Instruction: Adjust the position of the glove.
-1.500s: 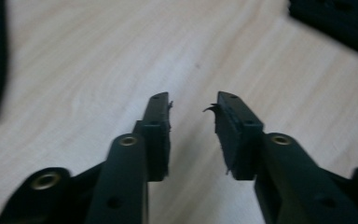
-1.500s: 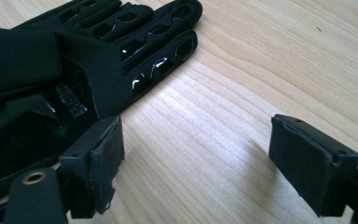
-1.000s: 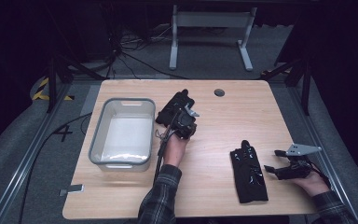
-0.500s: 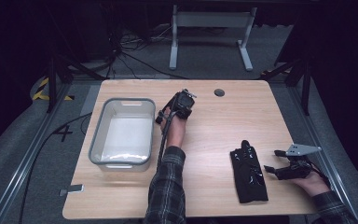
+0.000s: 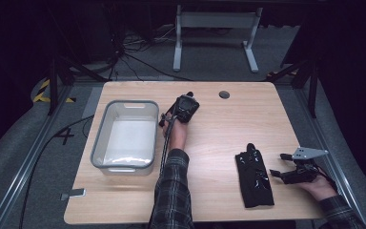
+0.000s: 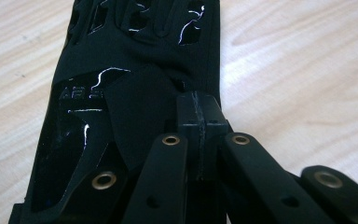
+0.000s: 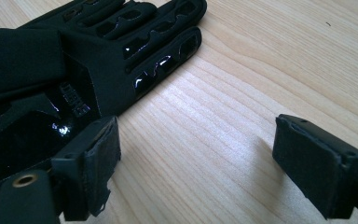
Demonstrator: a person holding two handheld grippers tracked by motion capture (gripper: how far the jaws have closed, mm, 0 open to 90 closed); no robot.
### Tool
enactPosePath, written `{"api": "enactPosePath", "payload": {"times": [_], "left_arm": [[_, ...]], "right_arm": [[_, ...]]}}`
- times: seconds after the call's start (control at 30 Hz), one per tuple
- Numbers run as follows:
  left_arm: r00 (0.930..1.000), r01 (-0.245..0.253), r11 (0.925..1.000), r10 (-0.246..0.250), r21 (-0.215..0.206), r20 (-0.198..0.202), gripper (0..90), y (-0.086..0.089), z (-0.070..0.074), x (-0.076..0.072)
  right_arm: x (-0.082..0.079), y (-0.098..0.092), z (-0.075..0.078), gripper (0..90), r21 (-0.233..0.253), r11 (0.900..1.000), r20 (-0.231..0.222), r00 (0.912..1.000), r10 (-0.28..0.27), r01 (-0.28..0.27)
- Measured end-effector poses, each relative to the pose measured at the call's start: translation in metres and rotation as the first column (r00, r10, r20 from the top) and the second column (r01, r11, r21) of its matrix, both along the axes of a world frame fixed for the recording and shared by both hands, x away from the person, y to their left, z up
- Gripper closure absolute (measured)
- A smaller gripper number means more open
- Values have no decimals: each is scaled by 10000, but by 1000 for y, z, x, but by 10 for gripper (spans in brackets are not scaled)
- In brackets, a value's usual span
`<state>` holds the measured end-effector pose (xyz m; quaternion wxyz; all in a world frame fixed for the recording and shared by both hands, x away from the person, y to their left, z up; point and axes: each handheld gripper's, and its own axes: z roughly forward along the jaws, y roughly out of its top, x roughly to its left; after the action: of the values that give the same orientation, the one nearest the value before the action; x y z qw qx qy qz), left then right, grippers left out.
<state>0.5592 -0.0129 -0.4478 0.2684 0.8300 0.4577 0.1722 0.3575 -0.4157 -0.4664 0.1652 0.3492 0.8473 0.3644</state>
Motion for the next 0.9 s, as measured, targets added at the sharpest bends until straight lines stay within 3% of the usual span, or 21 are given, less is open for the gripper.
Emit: {"api": "enactPosePath", "payload": {"times": [0.1, 0.3, 0.5, 0.9], "left_arm": [[9999, 108, 9998, -109, -136, -81, 899, 0, 0, -6], [9986, 531, 9973, -534, -515, -31, 899, -8, -2, -32], [9941, 1069, 9924, -1077, -603, -103, 900, -15, -3, -54], [9778, 2061, 9682, -2094, -1415, -89, 900, -35, -7, -103]], "right_arm": [[0, 0, 0, 153, -3, 10000, 4, 10000, 8, -8], [0, 0, 0, 153, -3, 10000, 3, 10000, 25, -25], [0, 0, 0, 153, -1, 10000, 2, 10000, 33, -33], [0, 0, 0, 153, 10, 10000, 0, 10000, 68, -68]]}}
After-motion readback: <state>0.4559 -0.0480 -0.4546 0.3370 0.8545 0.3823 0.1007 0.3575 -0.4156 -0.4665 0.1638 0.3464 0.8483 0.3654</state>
